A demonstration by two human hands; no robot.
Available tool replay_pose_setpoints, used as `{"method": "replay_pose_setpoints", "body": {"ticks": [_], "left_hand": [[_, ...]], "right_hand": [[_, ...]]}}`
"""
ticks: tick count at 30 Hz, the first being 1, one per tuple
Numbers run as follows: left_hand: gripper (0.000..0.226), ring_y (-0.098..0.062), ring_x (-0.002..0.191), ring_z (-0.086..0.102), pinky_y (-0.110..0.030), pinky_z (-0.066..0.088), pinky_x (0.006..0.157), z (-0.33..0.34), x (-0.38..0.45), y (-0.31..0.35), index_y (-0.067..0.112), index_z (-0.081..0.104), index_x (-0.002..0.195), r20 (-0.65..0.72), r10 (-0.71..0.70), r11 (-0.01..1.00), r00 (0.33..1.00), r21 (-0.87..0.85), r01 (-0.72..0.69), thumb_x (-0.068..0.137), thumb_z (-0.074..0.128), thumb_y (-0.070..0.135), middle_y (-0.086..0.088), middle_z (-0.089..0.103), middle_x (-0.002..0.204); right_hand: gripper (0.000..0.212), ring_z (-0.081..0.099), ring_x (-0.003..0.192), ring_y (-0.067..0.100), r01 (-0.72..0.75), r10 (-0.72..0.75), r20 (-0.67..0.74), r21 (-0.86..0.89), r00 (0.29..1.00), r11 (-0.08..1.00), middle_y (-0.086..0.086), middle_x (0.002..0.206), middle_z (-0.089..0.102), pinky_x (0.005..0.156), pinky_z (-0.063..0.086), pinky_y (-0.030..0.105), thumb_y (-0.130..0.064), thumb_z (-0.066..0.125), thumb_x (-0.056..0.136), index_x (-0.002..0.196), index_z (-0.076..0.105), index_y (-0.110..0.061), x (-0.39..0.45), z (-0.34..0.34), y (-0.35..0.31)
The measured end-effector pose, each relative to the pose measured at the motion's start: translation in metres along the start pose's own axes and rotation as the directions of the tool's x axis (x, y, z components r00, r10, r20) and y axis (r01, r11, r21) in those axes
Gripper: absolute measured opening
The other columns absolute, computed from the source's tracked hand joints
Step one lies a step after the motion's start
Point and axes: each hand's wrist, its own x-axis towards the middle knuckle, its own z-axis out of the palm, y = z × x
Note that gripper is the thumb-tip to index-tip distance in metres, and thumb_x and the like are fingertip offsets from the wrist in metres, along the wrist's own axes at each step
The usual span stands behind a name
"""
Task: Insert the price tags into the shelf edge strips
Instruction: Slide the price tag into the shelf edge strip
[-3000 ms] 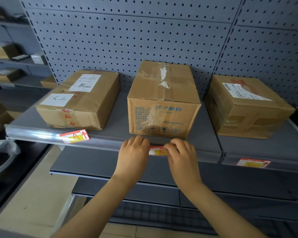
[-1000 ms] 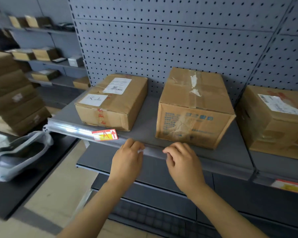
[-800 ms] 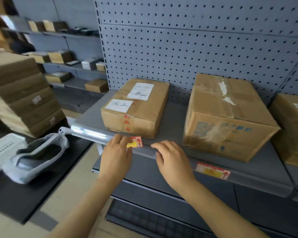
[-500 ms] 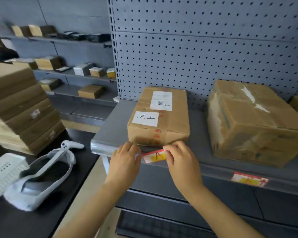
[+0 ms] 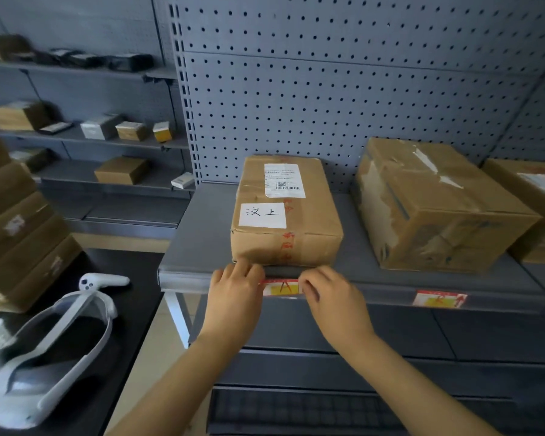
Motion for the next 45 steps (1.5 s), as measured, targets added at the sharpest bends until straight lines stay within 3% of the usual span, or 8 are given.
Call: {"method": "replay_pose_setpoints", "body": {"ticks": [4, 10, 23, 30, 34, 40, 45], "left_hand": [[0.022, -0.028, 0.062, 0.061, -0.037, 0.049, 0.058, 0.0, 0.001, -0.002, 0.012, 0.062, 0.073, -0.007, 0.02, 1.0, 1.0, 0.015, -0.02, 0.066, 0.08, 0.001, -0.008, 0.064, 0.078], [0.023, -0.028, 0.06, 0.06, -0.036, 0.05, 0.052, 0.003, -0.001, -0.003, 0.01, 0.063, 0.074, -0.016, 0.011, 1.0, 1.0, -0.006, -0.011, 0.065, 0.082, 0.001, -0.01, 0.065, 0.083], [0.018, -0.027, 0.057, 0.059, -0.033, 0.048, 0.049, -0.004, 0.002, 0.002, 0.011, 0.068, 0.069, -0.003, 0.008, 0.999, 1.0, -0.045, -0.008, 0.067, 0.08, -0.002, -0.009, 0.065, 0.074], [0.007, -0.025, 0.076, 0.059, -0.029, 0.043, 0.064, -0.001, 0.005, 0.003, 0.014, 0.068, 0.086, 0.029, -0.016, 1.0, 0.999, -0.008, 0.016, 0.086, 0.064, 0.008, -0.007, 0.065, 0.096], [0.014, -0.028, 0.066, 0.059, -0.031, 0.041, 0.057, -0.002, 0.004, 0.006, 0.01, 0.066, 0.078, 0.029, 0.006, 1.0, 1.0, 0.003, -0.006, 0.075, 0.071, -0.003, -0.01, 0.066, 0.088], [0.029, -0.026, 0.054, 0.058, -0.032, 0.045, 0.046, -0.003, 0.001, 0.008, 0.011, 0.064, 0.068, -0.017, 0.073, 0.997, 0.997, 0.024, -0.072, 0.056, 0.078, -0.012, -0.008, 0.064, 0.073], [0.029, -0.026, 0.052, 0.058, -0.032, 0.047, 0.046, -0.004, 0.002, 0.01, 0.011, 0.066, 0.065, -0.029, 0.091, 0.996, 0.995, 0.012, -0.091, 0.054, 0.079, -0.012, -0.007, 0.064, 0.067]], "right_hand": [[0.009, 0.056, 0.066, 0.022, 0.011, -0.011, -0.018, -0.033, 1.0, 0.999, 0.003, 0.077, 0.059, 0.049, 0.046, 0.034, -0.009, 0.063, 0.084, 0.076, 0.063, -0.014, 0.002, 0.001, -0.004], [0.009, 0.054, 0.081, 0.021, 0.008, -0.008, 0.003, 0.003, 1.0, 1.0, 0.004, 0.085, 0.059, 0.058, 0.048, 0.035, -0.008, 0.062, 0.086, 0.08, 0.067, -0.01, 0.002, 0.004, -0.003], [0.01, 0.054, 0.081, 0.02, 0.034, -0.03, 0.077, -0.06, 0.997, 0.998, 0.002, 0.085, 0.058, 0.06, 0.05, 0.036, -0.015, 0.058, 0.088, 0.08, 0.064, -0.014, 0.009, 0.001, -0.002], [0.014, 0.052, 0.091, 0.02, 0.109, -0.091, 0.144, -0.128, 0.985, 0.986, 0.0, 0.095, 0.06, 0.069, 0.047, 0.033, -0.008, 0.055, 0.087, 0.092, 0.064, -0.016, 0.012, -0.001, -0.006], [0.018, 0.051, 0.094, 0.02, 0.123, -0.106, 0.147, -0.108, 0.983, 0.987, 0.0, 0.1, 0.061, 0.072, 0.047, 0.032, -0.008, 0.055, 0.088, 0.101, 0.065, -0.015, 0.011, 0.001, -0.009], [0.008, 0.055, 0.086, 0.023, 0.127, -0.11, 0.136, -0.125, 0.985, 0.984, 0.005, 0.09, 0.062, 0.065, 0.043, 0.032, -0.005, 0.06, 0.084, 0.088, 0.064, -0.011, 0.013, 0.0, -0.012], [0.008, 0.055, 0.081, 0.024, 0.111, -0.093, 0.128, -0.139, 0.987, 0.984, 0.007, 0.087, 0.059, 0.06, 0.043, 0.033, -0.004, 0.064, 0.079, 0.084, 0.063, -0.01, 0.011, 0.003, -0.013]]}}
